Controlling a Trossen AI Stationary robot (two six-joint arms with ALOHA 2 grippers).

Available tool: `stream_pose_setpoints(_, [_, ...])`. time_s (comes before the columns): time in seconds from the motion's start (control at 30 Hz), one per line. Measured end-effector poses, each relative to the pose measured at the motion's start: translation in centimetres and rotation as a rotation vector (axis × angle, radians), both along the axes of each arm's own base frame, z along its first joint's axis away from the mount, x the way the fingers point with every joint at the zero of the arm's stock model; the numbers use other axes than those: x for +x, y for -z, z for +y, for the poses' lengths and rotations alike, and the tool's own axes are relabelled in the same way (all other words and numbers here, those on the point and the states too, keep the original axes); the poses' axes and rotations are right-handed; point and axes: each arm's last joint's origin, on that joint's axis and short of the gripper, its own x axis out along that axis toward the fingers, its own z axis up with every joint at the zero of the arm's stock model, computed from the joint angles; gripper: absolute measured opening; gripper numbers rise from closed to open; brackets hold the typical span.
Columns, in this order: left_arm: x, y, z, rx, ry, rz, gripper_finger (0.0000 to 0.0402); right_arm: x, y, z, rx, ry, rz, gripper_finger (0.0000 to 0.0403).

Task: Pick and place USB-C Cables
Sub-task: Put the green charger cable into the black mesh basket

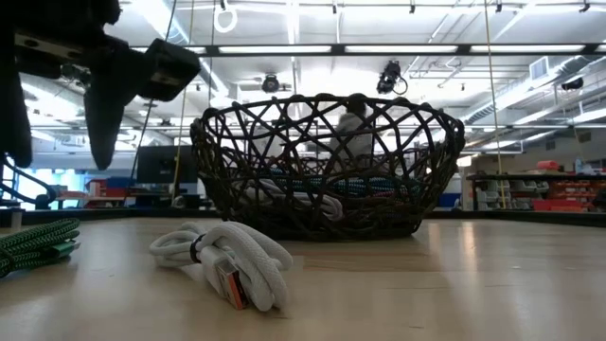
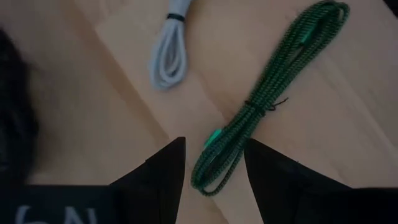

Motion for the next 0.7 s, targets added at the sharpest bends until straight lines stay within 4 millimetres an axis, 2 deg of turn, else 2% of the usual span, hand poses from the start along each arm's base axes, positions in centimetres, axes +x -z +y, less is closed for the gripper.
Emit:
stream_pose_setpoints(0.2, [-0.2,1.9,-0.8,0.059,0.153,0.056,0.0171,0.0,0.0,0.0,0.005,0.004,-0.002,0.0103])
stream_pose_setpoints(0.33, [0.0,3.0,-1.0,0.079,0.165,0.09,0.0171,0.0,0.0,0.0,0.006,0.004,-0.003,0.0103])
stream_pose_setpoints(0.7, [0.3,3.0,-0.6,0.163,0.17,0.036,0.0171,0.0,-0.1,0.0,0.005,0.004,-0.009,0.0103])
